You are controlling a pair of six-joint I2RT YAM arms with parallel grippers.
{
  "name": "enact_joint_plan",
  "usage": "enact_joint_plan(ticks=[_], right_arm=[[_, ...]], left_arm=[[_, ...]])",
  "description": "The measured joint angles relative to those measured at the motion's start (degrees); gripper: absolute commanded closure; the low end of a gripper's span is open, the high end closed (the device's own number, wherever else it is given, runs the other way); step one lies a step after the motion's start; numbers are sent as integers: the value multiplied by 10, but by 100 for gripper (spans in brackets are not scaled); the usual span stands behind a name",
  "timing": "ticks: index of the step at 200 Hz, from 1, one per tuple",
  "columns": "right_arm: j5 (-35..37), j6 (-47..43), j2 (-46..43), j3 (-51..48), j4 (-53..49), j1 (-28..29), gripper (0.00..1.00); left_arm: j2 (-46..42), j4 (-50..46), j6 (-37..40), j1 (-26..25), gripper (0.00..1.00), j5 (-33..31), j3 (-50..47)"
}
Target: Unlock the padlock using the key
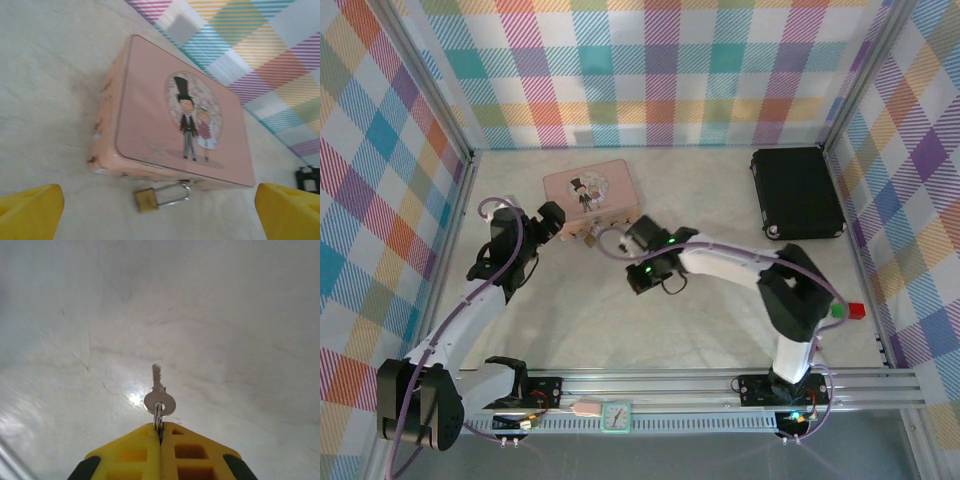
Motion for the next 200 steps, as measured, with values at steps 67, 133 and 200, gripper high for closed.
enact_joint_plan(ticks=[67,133,200], right_arm=[[-105,112,-69,-105,156,-101,100],[-120,111,-74,-100,186,-101,100],[-115,92,-94,-100,224,-102,100]], left_arm=[[59,69,-188,-146,4,22,-10],[173,147,-371,-263,4,-3,-10],[261,263,-502,-268,7,17,-7]])
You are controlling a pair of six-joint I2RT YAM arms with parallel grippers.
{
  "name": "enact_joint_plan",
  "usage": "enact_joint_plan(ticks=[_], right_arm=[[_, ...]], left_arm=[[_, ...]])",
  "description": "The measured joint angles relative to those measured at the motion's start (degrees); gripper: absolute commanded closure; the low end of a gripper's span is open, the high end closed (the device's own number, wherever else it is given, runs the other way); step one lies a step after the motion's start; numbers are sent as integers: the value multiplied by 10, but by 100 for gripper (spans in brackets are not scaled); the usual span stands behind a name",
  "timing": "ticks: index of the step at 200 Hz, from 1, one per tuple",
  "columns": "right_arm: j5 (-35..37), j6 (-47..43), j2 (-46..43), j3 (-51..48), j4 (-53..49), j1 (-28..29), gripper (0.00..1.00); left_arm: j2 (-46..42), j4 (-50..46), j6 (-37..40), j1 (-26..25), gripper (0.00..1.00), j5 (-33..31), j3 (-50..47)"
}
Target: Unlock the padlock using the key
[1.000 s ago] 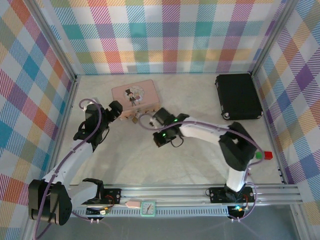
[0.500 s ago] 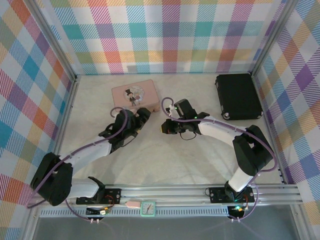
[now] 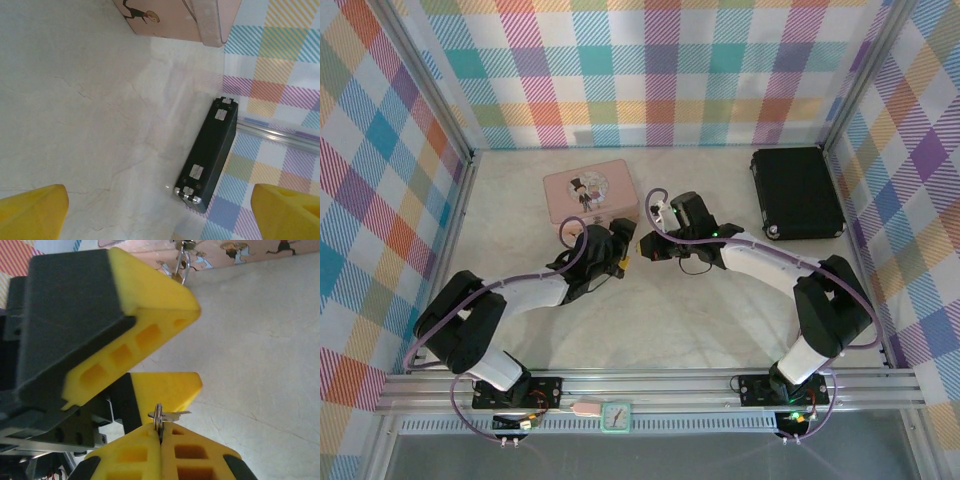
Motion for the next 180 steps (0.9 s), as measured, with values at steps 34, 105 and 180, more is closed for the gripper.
enact_joint_plan(ticks=[34,105,180], right_arm=[[2,-4,-5,-1,17,0,100],[-10,-5,-8,-10,57,-3,100],[-9,-11,-13,-27,59,-3,100]], left_arm=[[4,54,-38,0,8,4,0],[36,115,-83,-5,19,36,1],[36,137,-93,-6,38,36,-2]])
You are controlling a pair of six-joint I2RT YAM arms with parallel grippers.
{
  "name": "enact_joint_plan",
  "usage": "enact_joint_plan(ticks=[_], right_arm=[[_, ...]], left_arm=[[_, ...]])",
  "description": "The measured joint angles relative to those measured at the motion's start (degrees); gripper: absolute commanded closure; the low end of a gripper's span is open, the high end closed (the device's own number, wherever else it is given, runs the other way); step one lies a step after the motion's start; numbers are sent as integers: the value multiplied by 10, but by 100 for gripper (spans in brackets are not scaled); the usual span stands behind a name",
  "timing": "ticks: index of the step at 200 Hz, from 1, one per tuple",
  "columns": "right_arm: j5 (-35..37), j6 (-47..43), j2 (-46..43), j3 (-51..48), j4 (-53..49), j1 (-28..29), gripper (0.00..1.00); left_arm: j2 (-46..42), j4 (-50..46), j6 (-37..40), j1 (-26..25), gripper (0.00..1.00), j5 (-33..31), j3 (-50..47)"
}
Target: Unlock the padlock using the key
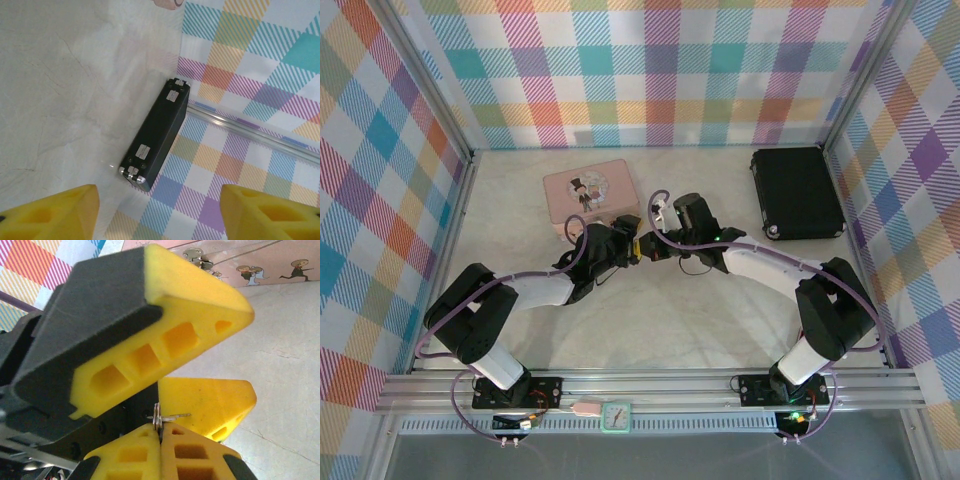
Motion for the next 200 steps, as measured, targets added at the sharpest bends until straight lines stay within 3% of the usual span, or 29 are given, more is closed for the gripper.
enact_joint_plan(ticks=[31,73,108,140,200], right_arm=[[5,-6,-13,-3,-2,-1,100],[11,-8,-25,-10,-2,-5,100],[11,-8,-25,-12,-2,-7,100],[10,-8,-25,-13,-2,-8,100],[10,-8,-32,-20,-2,-12,100]], left_arm=[[0,0,0,0,41,0,-7],[0,0,4,0,59,0,-7],[1,1,6,0,61,1,-7],[2,0,7,0,71,0,-7],[4,1,7,0,71,0,-7]])
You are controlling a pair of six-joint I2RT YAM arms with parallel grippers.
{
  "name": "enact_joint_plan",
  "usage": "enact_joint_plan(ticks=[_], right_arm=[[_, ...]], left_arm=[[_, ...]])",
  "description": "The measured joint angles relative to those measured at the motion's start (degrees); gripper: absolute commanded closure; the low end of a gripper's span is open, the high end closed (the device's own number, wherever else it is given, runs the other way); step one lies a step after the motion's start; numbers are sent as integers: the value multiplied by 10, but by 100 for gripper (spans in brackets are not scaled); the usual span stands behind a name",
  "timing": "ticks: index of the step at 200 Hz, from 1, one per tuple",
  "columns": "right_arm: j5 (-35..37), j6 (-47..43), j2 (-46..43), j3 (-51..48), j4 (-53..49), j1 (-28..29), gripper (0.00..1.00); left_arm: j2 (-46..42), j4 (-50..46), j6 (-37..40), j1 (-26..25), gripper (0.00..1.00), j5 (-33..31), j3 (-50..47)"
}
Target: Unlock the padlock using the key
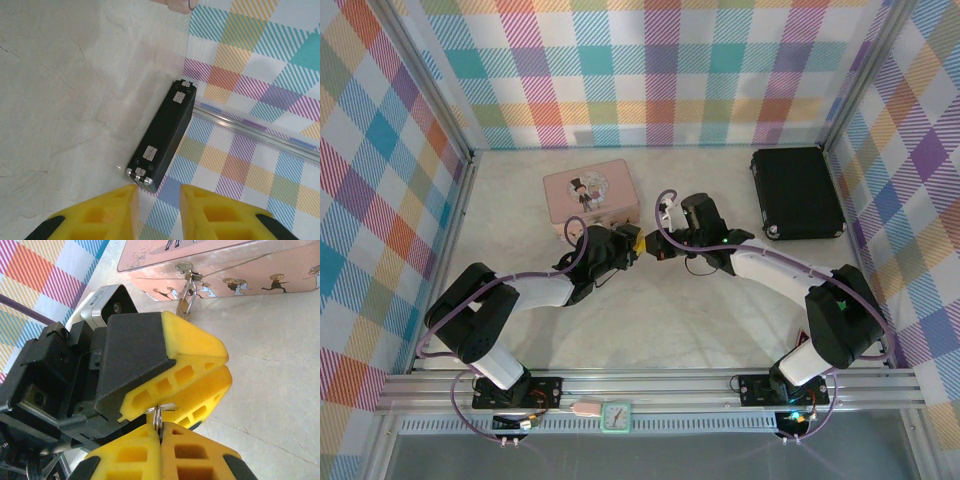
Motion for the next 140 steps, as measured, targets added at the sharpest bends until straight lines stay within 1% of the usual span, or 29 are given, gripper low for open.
enact_joint_plan(ticks=[22,25,31,46,77,96,132,137,140], right_arm=[[0,0,0,-2,0,0,100],[0,0,0,-2,0,0,100],[0,0,0,-2,0,0,100],[0,0,-1,-2,0,0,100],[-5,0,-6,-7,-8,-2,100],[-8,0,-7,-13,-14,-2,100],[-9,0,-8,-13,-13,-3,100],[-9,0,-8,-13,-13,-3,93],[-9,0,-8,-13,-13,-3,86]], left_arm=[[4,0,0,0,73,0,0],[5,0,0,0,75,0,0],[5,0,-1,0,77,0,0],[6,1,-2,0,85,0,0],[8,5,-3,1,97,-8,0],[9,11,-3,1,100,-12,0],[12,15,-3,1,100,-12,0],[12,16,-3,1,100,-12,0],[12,16,-3,1,100,-12,0]])
